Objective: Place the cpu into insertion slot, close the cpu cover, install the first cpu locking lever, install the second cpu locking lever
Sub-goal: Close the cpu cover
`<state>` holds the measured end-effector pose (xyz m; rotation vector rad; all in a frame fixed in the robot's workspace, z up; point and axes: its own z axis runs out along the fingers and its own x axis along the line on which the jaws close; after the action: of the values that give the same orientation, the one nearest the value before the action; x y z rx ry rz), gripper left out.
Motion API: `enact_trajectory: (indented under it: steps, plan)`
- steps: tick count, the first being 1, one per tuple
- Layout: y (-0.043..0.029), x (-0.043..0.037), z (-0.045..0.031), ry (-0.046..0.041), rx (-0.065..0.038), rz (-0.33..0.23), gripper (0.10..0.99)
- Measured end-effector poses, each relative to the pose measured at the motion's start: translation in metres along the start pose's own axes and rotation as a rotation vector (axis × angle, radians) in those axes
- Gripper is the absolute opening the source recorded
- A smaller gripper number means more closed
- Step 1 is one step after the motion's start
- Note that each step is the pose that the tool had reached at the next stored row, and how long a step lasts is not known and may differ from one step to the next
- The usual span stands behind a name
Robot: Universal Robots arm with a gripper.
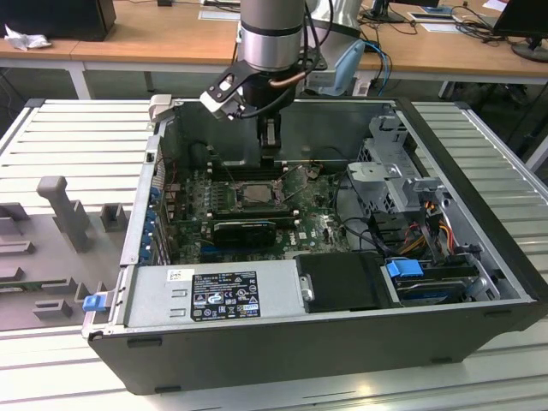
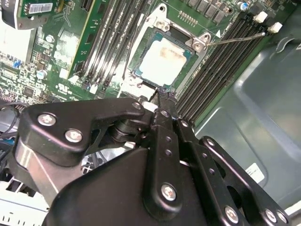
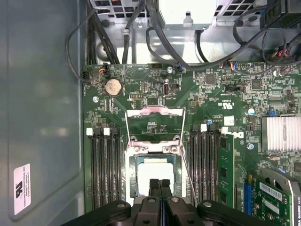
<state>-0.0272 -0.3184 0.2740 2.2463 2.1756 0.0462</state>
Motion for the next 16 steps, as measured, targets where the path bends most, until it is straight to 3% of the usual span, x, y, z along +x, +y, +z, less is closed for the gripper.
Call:
enact_trajectory:
  steps: [16]
  plan:
    - [0.0105, -0.0001, 0.0004, -0.0002, 0.0, 0.0, 0.106]
